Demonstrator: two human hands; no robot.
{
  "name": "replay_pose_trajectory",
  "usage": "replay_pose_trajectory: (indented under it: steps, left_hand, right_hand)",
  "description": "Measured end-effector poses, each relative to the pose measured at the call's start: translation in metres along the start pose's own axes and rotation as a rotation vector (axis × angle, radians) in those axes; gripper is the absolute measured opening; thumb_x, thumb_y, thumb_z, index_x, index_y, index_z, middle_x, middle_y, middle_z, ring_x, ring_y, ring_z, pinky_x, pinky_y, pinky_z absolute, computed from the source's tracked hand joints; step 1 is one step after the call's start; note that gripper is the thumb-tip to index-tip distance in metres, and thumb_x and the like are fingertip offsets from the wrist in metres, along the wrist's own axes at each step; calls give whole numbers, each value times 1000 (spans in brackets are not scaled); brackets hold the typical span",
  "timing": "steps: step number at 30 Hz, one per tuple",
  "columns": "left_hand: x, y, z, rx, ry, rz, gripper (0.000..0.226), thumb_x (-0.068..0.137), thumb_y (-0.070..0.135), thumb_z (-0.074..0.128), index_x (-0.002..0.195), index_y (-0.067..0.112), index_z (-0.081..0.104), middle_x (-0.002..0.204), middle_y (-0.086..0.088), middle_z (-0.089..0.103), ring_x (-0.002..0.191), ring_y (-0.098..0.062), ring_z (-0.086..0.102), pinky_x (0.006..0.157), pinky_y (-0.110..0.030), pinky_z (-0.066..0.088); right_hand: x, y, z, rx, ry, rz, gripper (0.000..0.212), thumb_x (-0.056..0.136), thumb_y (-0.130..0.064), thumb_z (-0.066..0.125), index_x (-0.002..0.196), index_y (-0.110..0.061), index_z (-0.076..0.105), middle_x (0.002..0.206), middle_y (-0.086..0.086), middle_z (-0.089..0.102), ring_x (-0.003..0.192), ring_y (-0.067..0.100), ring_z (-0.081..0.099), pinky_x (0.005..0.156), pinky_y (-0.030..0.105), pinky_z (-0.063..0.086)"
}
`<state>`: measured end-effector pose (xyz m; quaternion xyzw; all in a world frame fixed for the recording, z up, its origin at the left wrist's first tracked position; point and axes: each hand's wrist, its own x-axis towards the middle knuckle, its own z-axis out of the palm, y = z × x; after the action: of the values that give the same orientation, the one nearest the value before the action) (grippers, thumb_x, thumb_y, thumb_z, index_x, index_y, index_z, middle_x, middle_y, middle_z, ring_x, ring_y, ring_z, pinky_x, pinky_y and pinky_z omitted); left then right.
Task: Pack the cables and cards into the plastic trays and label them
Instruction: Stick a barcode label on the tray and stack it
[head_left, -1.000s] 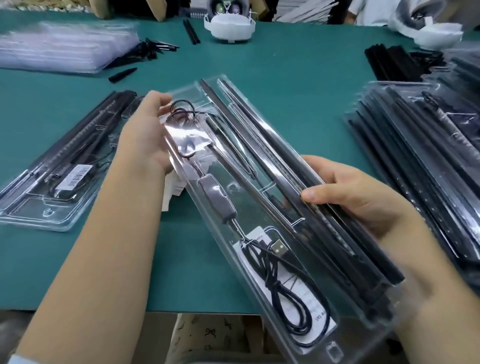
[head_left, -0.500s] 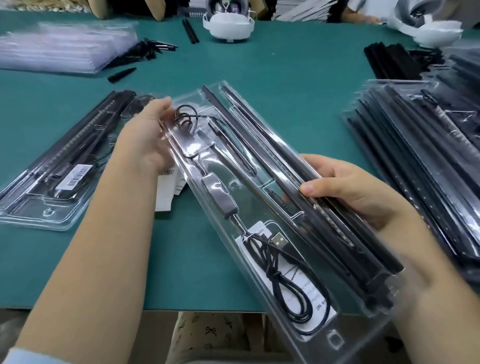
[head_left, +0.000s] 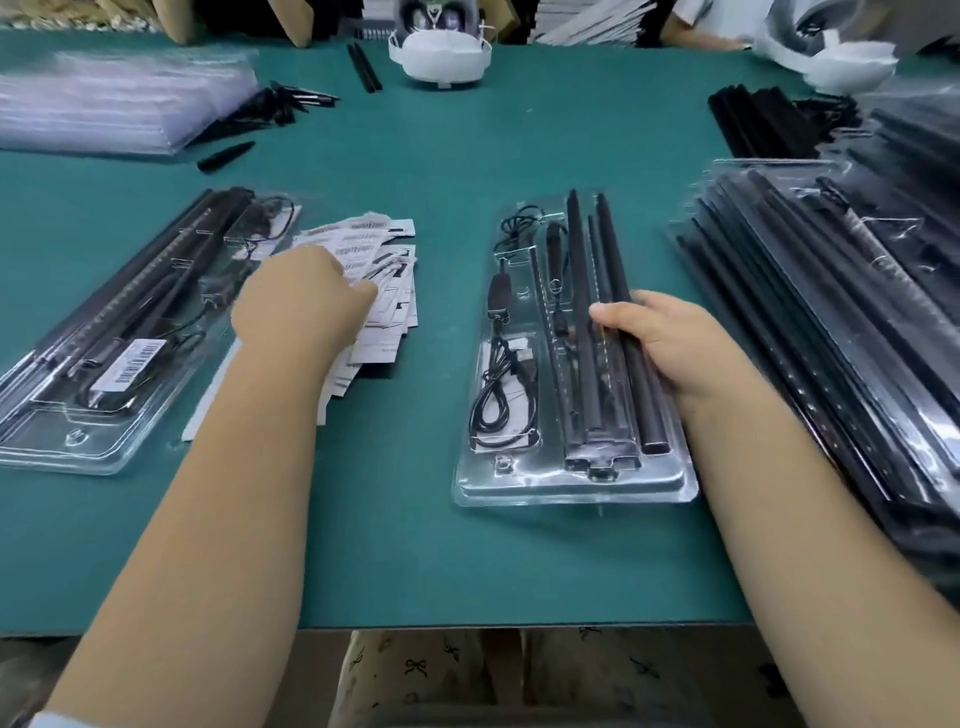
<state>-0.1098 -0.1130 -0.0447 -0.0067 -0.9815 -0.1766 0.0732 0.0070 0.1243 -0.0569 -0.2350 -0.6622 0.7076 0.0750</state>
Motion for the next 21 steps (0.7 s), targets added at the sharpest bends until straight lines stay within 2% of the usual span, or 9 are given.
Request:
replay_pose_trajectory:
  steps: [2,5,7,10,12,14,16,18,21]
  left_hand:
    - [-3,2,-3,-18,70,45,22,87,26,47,88,17,67,89,-7,66,80,-31,54,62,-29,41]
    - [-9,8,-5,-73,165,99,27,90,24,44,100,22,70,93,-6,67,82,-30,54,64,-32,42]
    - [-13,14,-5,-108,233,152,27,91,23,44,101,21,69,94,-6,68,84,-29,54,64,-32,40]
    - [-24,26,-2,-170,347,291,26,92,22,47,104,18,70,96,-7,68,89,-31,57,66,-32,37]
    - [-36,35,1,-231,419,415,24,91,20,50,102,14,71,94,-9,69,87,-31,59,66,-34,38]
    - [-52,48,4,-264,431,543,23,89,18,52,98,11,72,85,-9,70,79,-31,61,63,-34,43]
    - [-68,61,7,-285,379,664,23,87,19,52,93,10,73,78,-8,70,71,-31,61,57,-37,49]
    - [-80,72,12,-290,270,763,23,87,22,53,93,12,72,78,-6,70,72,-30,61,61,-37,47]
    - [-91,80,15,-415,15,849,23,89,29,56,100,17,72,82,-1,71,78,-22,63,71,-31,45]
  right_hand:
    - [5,3,1,-195,99,-36,20,78,-25,73,85,-7,67,74,1,71,64,15,66,60,25,54]
    - [8,8,3,-644,273,-59,65,73,-53,71,126,-17,59,124,0,62,112,20,57,98,41,45]
    - [9,10,4,-763,289,-96,71,75,-59,67,134,-21,54,136,0,54,121,22,52,102,43,41]
    - [7,11,5,-892,297,-197,57,79,-58,63,128,-29,57,126,0,48,102,18,51,89,37,44]
    - [3,8,8,-845,295,-378,32,85,-55,58,109,-36,68,102,-12,50,96,12,50,82,33,40]
    - [0,4,13,-669,228,-493,33,93,-49,50,75,-36,74,76,-17,57,85,1,53,79,29,32]
    - [0,2,19,-522,116,-404,49,96,-51,41,82,-22,77,82,-16,63,95,1,55,83,29,33]
    - [2,3,22,-425,39,-286,48,95,-51,42,89,-18,76,92,-7,69,99,15,60,84,34,43]
    - [6,4,20,-155,75,-238,24,90,-23,58,72,-16,71,75,-5,73,71,13,66,67,28,51]
